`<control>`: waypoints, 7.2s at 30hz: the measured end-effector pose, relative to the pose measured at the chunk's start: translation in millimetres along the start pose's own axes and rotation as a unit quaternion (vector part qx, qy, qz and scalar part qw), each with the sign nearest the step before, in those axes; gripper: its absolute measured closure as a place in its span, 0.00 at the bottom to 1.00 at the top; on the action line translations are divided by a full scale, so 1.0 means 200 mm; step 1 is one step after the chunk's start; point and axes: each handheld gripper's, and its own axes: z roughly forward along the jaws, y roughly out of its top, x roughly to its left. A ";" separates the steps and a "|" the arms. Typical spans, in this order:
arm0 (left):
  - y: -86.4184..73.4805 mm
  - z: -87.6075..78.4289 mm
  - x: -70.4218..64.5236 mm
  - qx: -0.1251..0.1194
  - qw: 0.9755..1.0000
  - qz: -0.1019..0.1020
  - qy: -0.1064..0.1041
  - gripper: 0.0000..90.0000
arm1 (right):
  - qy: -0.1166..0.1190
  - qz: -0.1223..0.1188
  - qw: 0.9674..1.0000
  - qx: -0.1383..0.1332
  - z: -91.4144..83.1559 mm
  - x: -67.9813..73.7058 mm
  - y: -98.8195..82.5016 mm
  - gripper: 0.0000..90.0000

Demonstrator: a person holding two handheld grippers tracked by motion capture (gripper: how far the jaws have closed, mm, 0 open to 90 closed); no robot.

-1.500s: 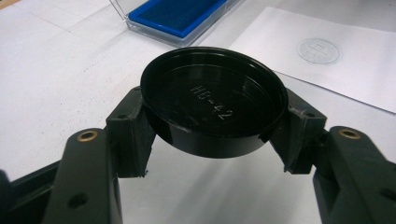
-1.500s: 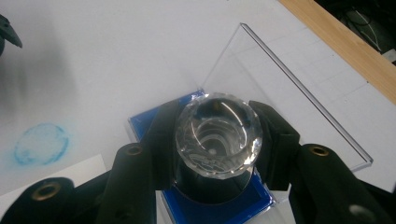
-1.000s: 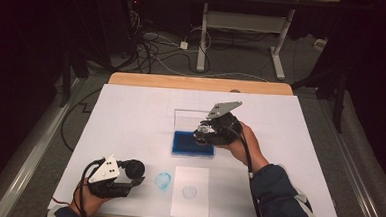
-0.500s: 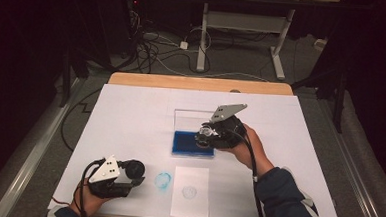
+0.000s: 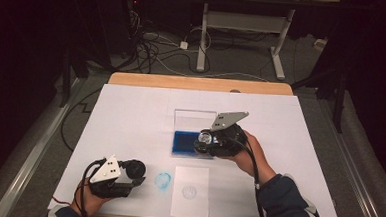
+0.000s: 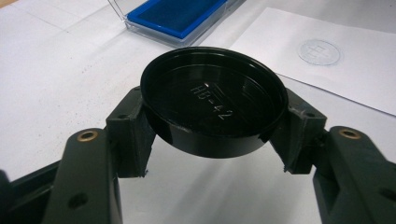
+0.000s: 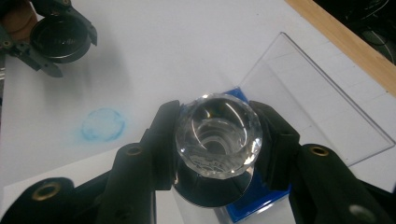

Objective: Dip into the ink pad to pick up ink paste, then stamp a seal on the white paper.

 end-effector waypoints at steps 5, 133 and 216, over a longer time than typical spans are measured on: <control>0.00 0.00 0.00 0.001 1.000 0.000 0.000 0.41 | 0.004 -0.004 1.000 -0.002 -0.02 0.02 -0.01 0.63; 0.02 0.01 -0.02 0.011 1.000 0.014 -0.002 0.41 | 0.091 -0.045 0.994 0.044 0.14 0.39 -0.21 0.63; 0.02 0.03 -0.02 0.019 1.000 0.015 -0.010 0.41 | 0.106 -0.035 0.991 0.068 0.23 0.39 -0.26 0.64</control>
